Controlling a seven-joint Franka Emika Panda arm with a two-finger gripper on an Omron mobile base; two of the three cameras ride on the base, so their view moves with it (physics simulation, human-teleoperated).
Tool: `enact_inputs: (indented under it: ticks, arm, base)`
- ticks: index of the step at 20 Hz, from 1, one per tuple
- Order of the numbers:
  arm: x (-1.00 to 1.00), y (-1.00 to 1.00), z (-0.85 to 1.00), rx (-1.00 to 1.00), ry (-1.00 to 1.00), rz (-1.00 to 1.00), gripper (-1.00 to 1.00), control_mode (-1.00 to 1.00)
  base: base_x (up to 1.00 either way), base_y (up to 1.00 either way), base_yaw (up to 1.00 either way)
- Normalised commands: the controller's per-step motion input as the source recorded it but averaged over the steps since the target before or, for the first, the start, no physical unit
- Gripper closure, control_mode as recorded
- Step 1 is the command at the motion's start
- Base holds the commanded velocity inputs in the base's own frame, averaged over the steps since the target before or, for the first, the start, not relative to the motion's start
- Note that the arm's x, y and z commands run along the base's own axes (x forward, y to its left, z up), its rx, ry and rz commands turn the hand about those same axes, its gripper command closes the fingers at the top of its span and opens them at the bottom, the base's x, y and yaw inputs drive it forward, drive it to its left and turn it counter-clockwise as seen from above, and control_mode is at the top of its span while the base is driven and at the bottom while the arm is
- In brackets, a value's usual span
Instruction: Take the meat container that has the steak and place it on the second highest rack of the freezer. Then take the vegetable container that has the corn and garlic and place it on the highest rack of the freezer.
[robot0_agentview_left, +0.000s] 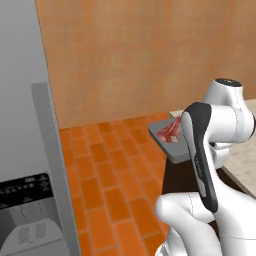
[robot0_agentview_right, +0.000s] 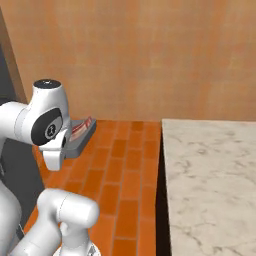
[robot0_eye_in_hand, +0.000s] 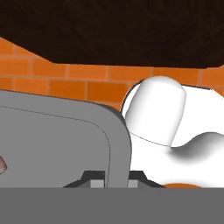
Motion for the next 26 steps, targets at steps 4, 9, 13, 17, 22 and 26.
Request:
enact_inputs:
  ticks: [4, 9, 13, 17, 22, 26]
  arm:
    - [0.00, 0.00, 0.00, 0.00, 0.00, 0.00, 1.00, 1.00]
    - [0.00, 0.00, 0.00, 0.00, 0.00, 0.00, 1.00, 1.00]
    - [0.00, 0.00, 0.00, 0.00, 0.00, 0.00, 1.00, 1.00]
    - [0.00, 0.00, 0.00, 0.00, 0.00, 0.00, 1.00, 1.00]
    - [0.00, 0.00, 0.00, 0.00, 0.00, 0.00, 1.00, 1.00]
    - [0.00, 0.00, 0.00, 0.00, 0.00, 0.00, 1.00, 1.00]
  base:
    - [0.95, -0.23, 0.20]
    - [0.98, -0.22, 0.20]
    - [0.93, -0.09, 0.21]
    - [0.36, 0.00, 0.44]
    - [0.04, -0.05, 0.89]
    - [0.00, -0.30, 0.89]
